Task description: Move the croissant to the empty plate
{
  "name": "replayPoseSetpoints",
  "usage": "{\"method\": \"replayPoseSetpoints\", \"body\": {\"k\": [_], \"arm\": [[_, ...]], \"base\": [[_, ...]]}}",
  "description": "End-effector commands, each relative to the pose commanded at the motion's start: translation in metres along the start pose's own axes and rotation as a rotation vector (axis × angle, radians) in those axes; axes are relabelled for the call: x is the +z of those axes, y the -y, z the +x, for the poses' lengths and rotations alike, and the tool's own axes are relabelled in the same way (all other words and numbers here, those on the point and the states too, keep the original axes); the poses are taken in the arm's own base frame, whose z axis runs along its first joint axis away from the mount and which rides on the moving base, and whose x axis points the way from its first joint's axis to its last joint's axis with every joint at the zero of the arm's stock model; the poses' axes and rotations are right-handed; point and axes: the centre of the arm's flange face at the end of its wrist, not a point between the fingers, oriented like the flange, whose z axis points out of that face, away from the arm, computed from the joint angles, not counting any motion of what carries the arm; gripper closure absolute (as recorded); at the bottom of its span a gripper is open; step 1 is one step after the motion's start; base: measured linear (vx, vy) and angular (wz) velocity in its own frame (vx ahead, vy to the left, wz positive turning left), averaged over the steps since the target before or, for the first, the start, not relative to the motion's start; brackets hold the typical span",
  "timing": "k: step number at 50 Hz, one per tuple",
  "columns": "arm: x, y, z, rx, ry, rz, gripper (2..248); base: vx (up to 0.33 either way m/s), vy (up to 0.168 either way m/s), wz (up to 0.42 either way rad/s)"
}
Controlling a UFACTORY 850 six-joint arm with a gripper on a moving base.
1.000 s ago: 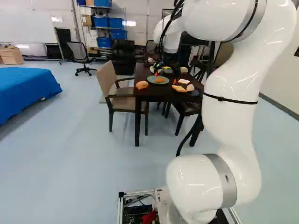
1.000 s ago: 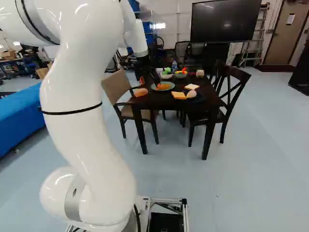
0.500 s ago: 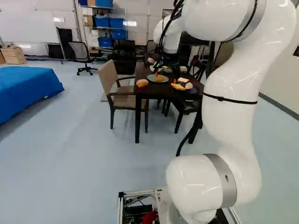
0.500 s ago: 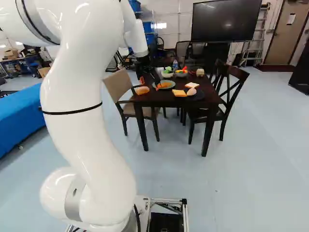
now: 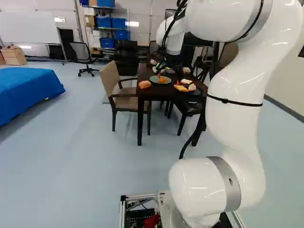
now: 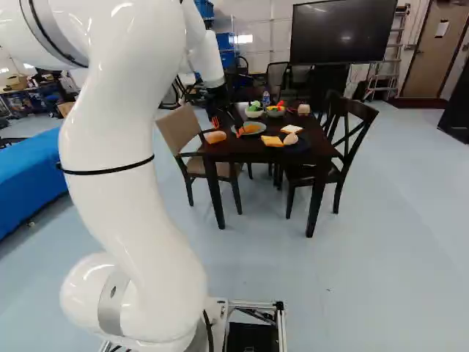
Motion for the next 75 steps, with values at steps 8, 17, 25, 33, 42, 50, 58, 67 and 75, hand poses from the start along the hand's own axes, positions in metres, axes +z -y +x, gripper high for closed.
{"method": "replayPoseSetpoints", "body": {"k": [8, 17, 25, 33, 42, 50, 58, 67, 75], "arm": [[0.002, -0.001, -0.003, -0.010, -0.010, 0.010, 3], [0.006, -0.004, -0.008, -0.025, -0.025, 0.024, 3], [0.010, -0.006, -0.014, -0.041, -0.042, 0.040, 3], [0.014, -0.009, -0.021, -0.060, -0.062, 0.058, 3], [0.020, -0.014, -0.030, -0.084, -0.088, 0.080, 3], [0.026, -0.019, -0.040, -0.109, -0.116, 0.103, 3], [0.032, -0.024, -0.052, -0.136, -0.148, 0.127, 3], [0.040, -0.032, -0.066, -0.169, -0.188, 0.156, 3], [0.047, -0.040, -0.081, -0.200, -0.229, 0.182, 3]], "base": [[0.000, 0.000, 0.000], [0.000, 0.000, 0.000], [0.000, 0.000, 0.000], [0.000, 0.000, 0.000], [0.000, 0.000, 0.000], [0.000, 0.000, 0.000], [0.000, 0.000, 0.000], [0.000, 0.000, 0.000], [0.000, 0.000, 0.000]]}}
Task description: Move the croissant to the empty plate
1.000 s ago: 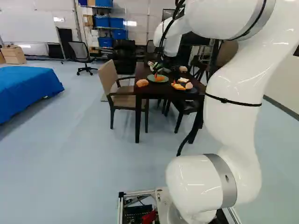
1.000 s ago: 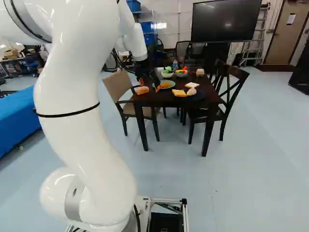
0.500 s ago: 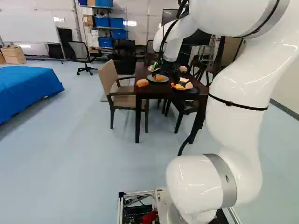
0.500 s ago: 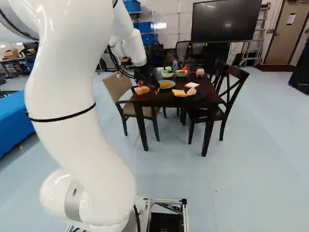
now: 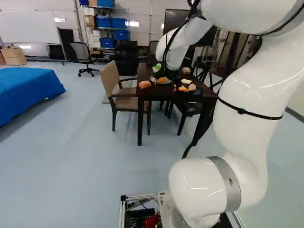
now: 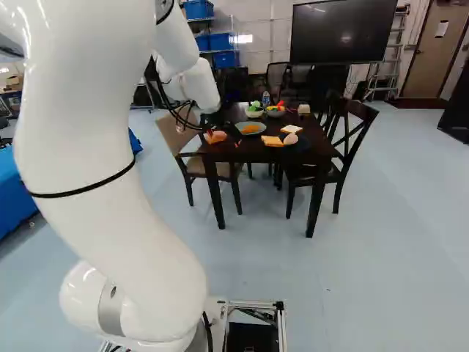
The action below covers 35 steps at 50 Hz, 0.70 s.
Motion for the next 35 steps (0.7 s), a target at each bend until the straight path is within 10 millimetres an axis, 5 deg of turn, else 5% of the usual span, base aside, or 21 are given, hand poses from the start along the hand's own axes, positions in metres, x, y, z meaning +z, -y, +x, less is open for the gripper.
{"method": "replayPoseSetpoints", "body": {"k": [35], "arm": [[0.005, -0.034, -0.098, -0.161, -0.226, 0.107, 3]], "base": [[0.000, 0.000, 0.000]]}}
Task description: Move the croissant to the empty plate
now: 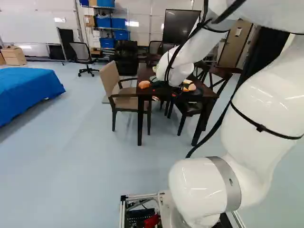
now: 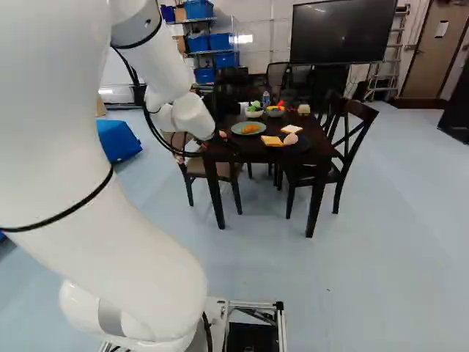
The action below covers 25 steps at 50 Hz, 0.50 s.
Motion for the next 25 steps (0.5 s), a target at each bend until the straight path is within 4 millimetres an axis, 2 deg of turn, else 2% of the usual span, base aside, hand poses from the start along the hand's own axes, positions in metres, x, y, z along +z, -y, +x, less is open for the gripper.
{"method": "replayPoseSetpoints", "body": {"k": [25], "arm": [[-0.022, -0.014, -0.069, -0.102, -0.155, 0.041, 3]], "base": [[0.000, 0.000, 0.000]]}}
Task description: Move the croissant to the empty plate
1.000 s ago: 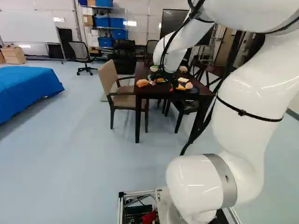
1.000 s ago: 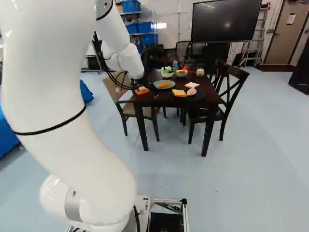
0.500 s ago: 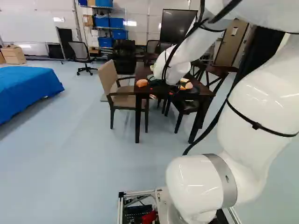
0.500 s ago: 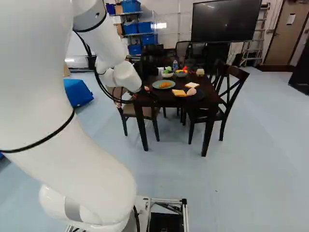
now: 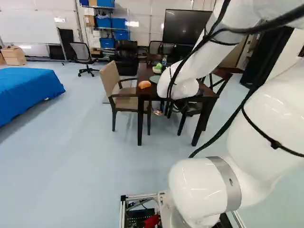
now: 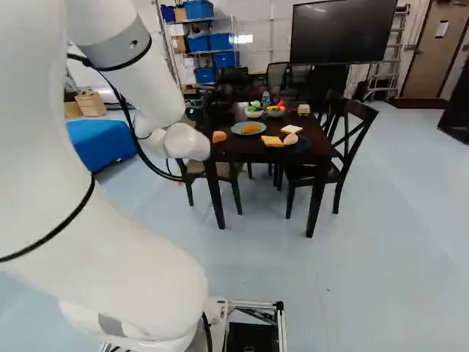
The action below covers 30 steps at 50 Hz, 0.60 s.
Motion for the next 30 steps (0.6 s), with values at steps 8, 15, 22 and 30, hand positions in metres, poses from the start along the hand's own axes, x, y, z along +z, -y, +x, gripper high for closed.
{"method": "replayPoseSetpoints", "body": {"k": [8, 15, 22, 30], "arm": [[-0.010, -0.002, -0.018, -0.027, -0.042, 0.007, 3], [-0.018, -0.004, -0.032, -0.049, -0.075, 0.012, 3], [-0.026, -0.005, -0.046, -0.069, -0.107, 0.015, 3], [-0.034, -0.007, -0.059, -0.089, -0.137, 0.017, 3]], "base": [[0.000, 0.000, 0.000], [0.000, 0.000, 0.000], [0.000, 0.000, 0.000], [0.000, 0.000, 0.000]]}}
